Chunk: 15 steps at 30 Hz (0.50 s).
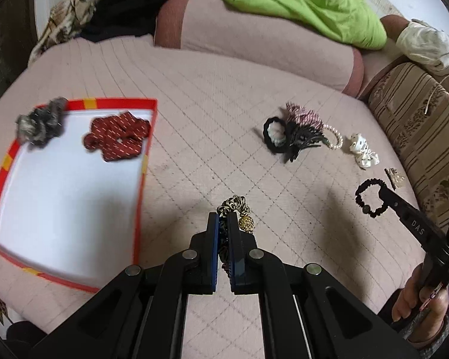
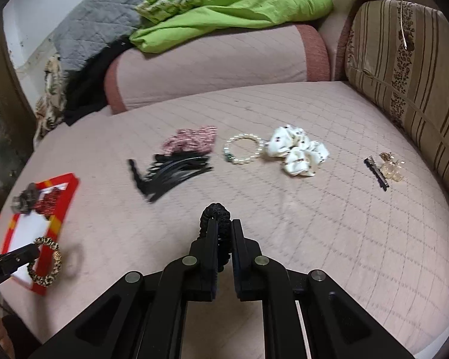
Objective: Organize jewelry
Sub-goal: 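Grasp the leopard gold-bead hair tie with the left gripper while the right grasps the black scrunchie, then carry both hair ties into the tray and open both grippers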
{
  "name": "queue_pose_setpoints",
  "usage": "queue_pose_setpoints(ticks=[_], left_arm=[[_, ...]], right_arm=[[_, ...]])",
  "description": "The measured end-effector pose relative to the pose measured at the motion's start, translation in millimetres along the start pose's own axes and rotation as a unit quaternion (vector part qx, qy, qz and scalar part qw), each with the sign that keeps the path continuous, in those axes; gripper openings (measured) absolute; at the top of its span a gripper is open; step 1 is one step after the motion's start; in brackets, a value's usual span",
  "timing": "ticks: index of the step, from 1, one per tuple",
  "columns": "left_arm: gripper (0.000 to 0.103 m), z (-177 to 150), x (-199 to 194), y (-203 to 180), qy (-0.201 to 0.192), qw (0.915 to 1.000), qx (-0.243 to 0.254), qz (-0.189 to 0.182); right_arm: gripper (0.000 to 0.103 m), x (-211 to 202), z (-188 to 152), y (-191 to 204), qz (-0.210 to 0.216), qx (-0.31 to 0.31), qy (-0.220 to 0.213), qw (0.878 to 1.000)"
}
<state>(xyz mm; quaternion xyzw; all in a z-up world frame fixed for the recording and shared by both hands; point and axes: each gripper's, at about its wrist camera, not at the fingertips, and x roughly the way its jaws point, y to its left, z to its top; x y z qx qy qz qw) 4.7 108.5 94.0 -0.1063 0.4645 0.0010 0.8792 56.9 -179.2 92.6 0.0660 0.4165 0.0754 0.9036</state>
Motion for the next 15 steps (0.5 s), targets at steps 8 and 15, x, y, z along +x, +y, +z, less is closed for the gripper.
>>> queue_pose_setpoints(ticks=[8, 15], left_arm=[[0.005, -9, -26, 26, -0.022, 0.9995, -0.018, 0.014], [0.005, -14, -36, 64, -0.030, 0.9972, -0.060, 0.035]], right_arm=[[0.009, -30, -12, 41, 0.052, -0.021, -0.001, 0.998], [0.009, -38, -18, 77, 0.083, -0.052, 0.012, 0.995]])
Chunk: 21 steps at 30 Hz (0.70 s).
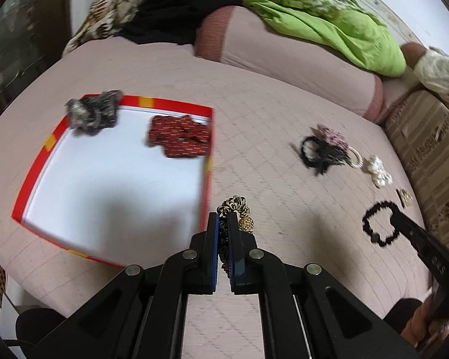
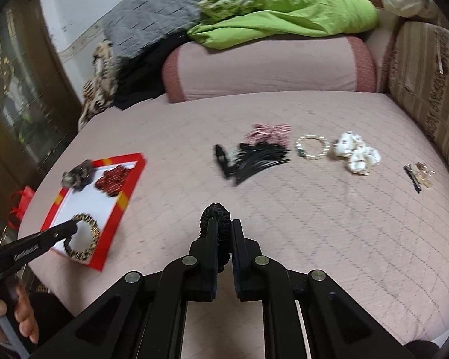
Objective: Organize jewelry
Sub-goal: 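Carry both hair ties into the tray and open both grippers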
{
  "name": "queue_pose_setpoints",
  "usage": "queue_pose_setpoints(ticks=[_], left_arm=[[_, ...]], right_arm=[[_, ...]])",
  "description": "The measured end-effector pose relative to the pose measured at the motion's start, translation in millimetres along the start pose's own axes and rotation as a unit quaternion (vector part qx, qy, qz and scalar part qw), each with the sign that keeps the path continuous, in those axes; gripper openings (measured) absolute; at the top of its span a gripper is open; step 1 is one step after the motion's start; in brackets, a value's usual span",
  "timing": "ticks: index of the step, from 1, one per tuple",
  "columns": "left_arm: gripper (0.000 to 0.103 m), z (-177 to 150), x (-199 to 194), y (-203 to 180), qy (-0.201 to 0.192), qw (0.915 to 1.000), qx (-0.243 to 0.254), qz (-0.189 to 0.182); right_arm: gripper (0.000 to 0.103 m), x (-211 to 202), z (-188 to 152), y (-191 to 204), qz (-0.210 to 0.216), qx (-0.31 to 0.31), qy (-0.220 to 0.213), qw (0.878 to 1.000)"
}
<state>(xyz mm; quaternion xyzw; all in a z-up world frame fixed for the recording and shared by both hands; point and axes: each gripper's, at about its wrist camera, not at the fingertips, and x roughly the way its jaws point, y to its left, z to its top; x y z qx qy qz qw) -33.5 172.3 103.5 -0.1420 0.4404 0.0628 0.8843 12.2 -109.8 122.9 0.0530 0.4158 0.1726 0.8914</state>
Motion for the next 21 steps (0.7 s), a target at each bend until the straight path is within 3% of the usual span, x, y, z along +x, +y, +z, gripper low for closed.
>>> queue_pose_setpoints(ticks=[8, 21], left_arm=[[0.005, 5, -3, 62, -0.003, 0.9967, -0.074, 0.031], [0.005, 0, -2, 153, -0.015, 0.9824, -0.163, 0.089]], right_arm=[[0.009, 13, -3, 58, 0.034, -0.061, 0.026, 0.997], [0.009, 61, -8, 168, 0.115, -0.134, 0.083, 0.981]])
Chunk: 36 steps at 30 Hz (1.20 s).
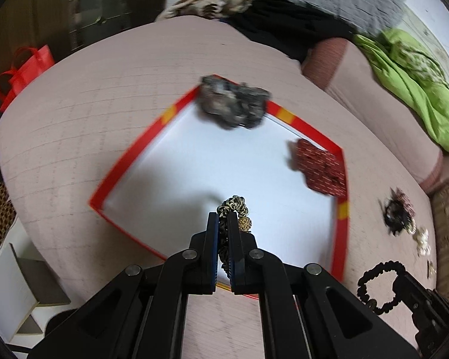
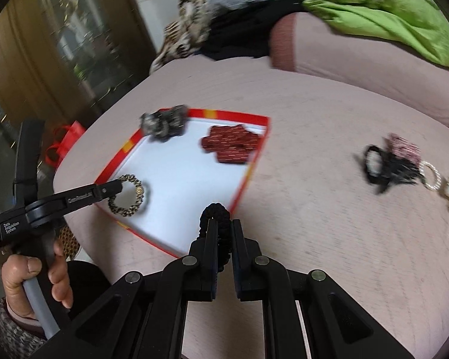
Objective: Organize jewelry
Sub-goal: 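Carry both hair ties into the tray and open both grippers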
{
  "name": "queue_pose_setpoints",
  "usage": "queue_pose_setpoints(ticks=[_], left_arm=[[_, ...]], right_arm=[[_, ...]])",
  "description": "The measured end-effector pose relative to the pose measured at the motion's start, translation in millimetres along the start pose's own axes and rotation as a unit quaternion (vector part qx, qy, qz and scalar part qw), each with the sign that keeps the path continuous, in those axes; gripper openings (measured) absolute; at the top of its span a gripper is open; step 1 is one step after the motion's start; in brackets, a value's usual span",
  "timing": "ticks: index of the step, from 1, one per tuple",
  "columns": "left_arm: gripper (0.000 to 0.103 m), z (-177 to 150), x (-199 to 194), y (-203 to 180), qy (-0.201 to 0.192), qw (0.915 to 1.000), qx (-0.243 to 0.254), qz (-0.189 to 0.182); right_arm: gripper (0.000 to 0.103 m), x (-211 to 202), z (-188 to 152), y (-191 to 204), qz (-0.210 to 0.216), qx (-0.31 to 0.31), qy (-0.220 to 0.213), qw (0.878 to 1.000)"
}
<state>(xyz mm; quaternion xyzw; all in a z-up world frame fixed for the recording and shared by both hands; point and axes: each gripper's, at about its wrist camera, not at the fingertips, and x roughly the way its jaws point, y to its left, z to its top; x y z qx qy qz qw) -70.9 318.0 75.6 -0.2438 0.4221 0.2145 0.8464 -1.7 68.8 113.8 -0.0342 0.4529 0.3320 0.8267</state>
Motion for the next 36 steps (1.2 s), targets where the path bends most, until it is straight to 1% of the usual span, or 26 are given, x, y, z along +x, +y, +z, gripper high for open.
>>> queue_pose_setpoints(ticks=[3, 7, 9, 10, 12, 16, 19, 21, 27, 32, 36], left_arm=[[0.005, 4, 4, 12, -0.005, 0.9999, -0.007, 0.012], [0.005, 8, 9, 22, -0.005, 0.9998, -0.016, 0.012], [0.005, 13, 13, 25, 0.000, 0.9997, -0.023, 0.005], [0.005, 18, 15, 25, 0.001, 0.9996, -0.027, -0.005], [0.005, 28, 16, 20, -0.005, 0.9996, -0.023, -0.013], [0.005, 47, 27, 4, -0.012, 0.9998, -0.002, -0.015], [0.005, 62, 43, -8, -0.008, 0.9997, 0.015, -0.017], [0.005, 71, 54, -10, -0.003, 0.9997, 0.017, -0.016], [0.005, 91, 82, 3, 0.016, 0.9998, 0.002, -0.007], [0.005, 101, 91, 13, 0.021, 0.9998, -0.008, -0.002], [0.005, 104, 96, 16, 0.023, 0.9997, -0.007, 0.001]], right_arm=[[0.009, 16, 5, 15, 0.006, -0.011, 0.008, 1.000], [0.009, 36, 11, 25, 0.009, -0.013, 0.023, 1.000], [0.009, 44, 13, 27, 0.010, -0.011, 0.028, 1.000], [0.009, 47, 16, 28, 0.009, -0.011, 0.029, 0.999], [0.009, 56, 23, 29, 0.002, -0.014, 0.029, 0.999], [0.009, 70, 40, 29, -0.003, -0.011, 0.027, 1.000], [0.009, 82, 53, 28, -0.005, -0.006, 0.026, 1.000], [0.009, 93, 62, 27, -0.004, -0.001, 0.027, 1.000], [0.009, 124, 80, 33, 0.011, 0.010, 0.039, 0.999], [0.009, 148, 93, 43, 0.020, 0.012, 0.045, 0.999], [0.009, 167, 108, 49, 0.015, 0.008, 0.044, 0.999]])
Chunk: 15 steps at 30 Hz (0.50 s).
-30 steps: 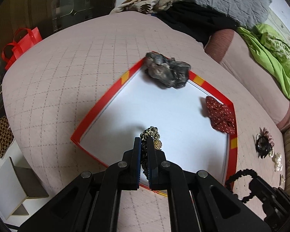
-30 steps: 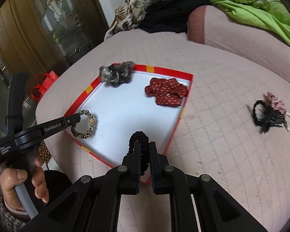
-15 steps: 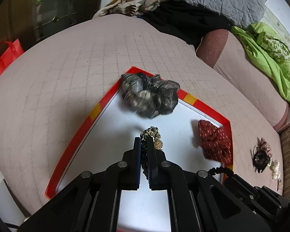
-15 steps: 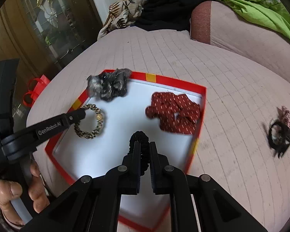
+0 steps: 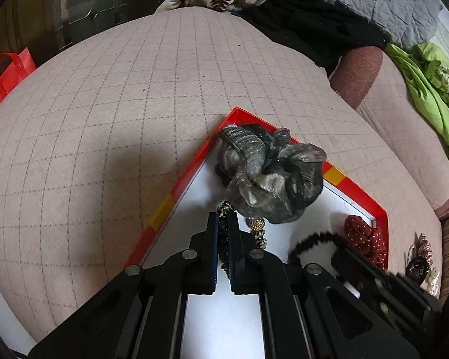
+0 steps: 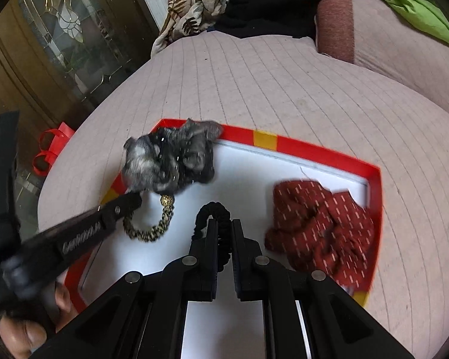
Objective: Organize jewelry
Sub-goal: 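Carry both hair ties into the tray and open both grippers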
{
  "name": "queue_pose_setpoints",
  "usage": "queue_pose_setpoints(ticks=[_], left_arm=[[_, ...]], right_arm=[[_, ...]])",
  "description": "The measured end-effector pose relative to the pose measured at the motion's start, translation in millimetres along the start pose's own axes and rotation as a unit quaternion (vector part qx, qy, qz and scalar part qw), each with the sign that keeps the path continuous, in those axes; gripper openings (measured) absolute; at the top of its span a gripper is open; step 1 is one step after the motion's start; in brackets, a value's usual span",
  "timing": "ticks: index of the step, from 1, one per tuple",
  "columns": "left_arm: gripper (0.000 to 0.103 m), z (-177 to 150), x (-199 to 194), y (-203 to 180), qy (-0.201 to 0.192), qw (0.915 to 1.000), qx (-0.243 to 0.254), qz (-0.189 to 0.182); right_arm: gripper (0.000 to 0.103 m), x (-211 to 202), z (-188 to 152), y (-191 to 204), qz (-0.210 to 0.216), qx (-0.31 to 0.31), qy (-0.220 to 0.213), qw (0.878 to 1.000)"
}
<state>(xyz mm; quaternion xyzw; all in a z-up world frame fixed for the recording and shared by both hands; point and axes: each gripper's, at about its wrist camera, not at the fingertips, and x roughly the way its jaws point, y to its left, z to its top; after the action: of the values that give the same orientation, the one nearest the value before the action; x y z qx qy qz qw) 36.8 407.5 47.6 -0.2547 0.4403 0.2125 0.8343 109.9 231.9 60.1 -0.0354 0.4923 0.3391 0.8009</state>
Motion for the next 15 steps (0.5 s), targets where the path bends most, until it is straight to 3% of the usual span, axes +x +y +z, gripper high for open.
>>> queue_pose_setpoints(ticks=[11, 14, 15], left_arm=[[0.006, -1, -3, 7, -0.014, 0.9999, -0.006, 0.001], [0.015, -2, -9, 7, -0.021, 0.9998, -0.005, 0.000], [0.021, -3, -12, 6, -0.024, 0.9997, -0.003, 0.001]], right_arm=[[0.012, 21, 9, 1, -0.015, -0.009, 0.012, 1.000], [0.015, 18, 8, 0, -0.017, -0.010, 0.010, 1.000], [0.020, 16, 9, -1, -0.018, -0.009, 0.008, 1.000]])
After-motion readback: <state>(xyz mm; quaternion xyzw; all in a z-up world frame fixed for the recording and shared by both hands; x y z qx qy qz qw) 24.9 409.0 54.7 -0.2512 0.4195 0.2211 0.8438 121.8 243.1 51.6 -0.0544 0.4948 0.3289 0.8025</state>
